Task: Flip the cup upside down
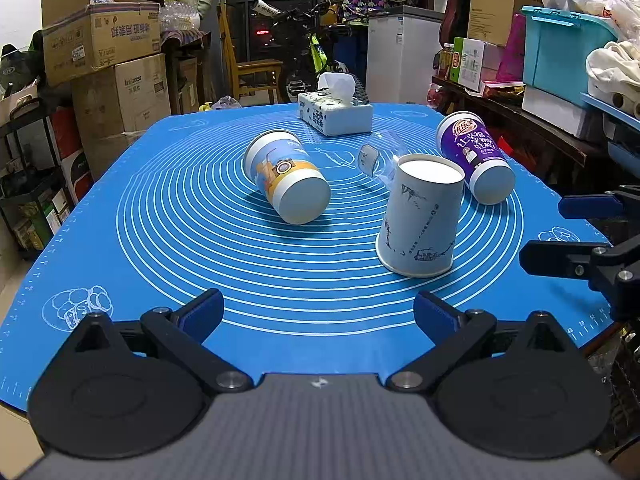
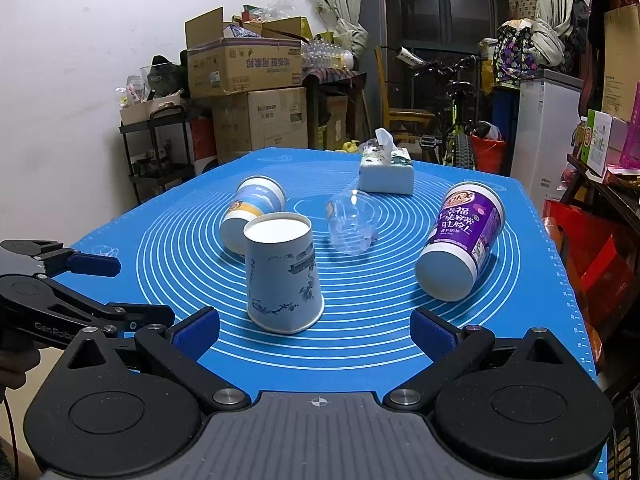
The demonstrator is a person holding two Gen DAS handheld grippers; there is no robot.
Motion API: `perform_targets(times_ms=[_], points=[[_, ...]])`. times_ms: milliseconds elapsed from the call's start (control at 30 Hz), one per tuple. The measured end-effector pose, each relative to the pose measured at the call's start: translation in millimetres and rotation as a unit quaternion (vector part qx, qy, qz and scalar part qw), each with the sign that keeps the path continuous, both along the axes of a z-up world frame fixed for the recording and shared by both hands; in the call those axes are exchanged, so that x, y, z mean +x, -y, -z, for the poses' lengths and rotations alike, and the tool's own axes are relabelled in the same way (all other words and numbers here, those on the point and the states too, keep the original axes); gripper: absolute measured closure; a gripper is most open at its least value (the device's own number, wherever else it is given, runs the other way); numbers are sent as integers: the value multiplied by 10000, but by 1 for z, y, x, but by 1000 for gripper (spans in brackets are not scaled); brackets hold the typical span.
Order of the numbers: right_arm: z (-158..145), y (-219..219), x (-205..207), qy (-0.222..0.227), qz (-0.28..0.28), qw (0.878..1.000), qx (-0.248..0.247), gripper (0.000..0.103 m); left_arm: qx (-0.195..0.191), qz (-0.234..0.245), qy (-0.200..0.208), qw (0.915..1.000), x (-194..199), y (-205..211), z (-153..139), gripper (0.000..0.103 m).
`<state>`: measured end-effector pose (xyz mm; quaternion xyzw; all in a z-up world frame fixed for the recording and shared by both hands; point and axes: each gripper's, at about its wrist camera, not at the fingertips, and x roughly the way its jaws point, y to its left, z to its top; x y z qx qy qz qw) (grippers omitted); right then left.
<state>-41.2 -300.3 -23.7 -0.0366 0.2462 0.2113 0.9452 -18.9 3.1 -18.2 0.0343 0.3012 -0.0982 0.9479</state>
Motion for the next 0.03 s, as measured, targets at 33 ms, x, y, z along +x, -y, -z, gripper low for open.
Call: perform_targets(times_ms=[33], points=[[0, 0, 0, 0, 0, 10000, 0, 2, 5, 3, 10, 10000, 0, 0, 0, 3]])
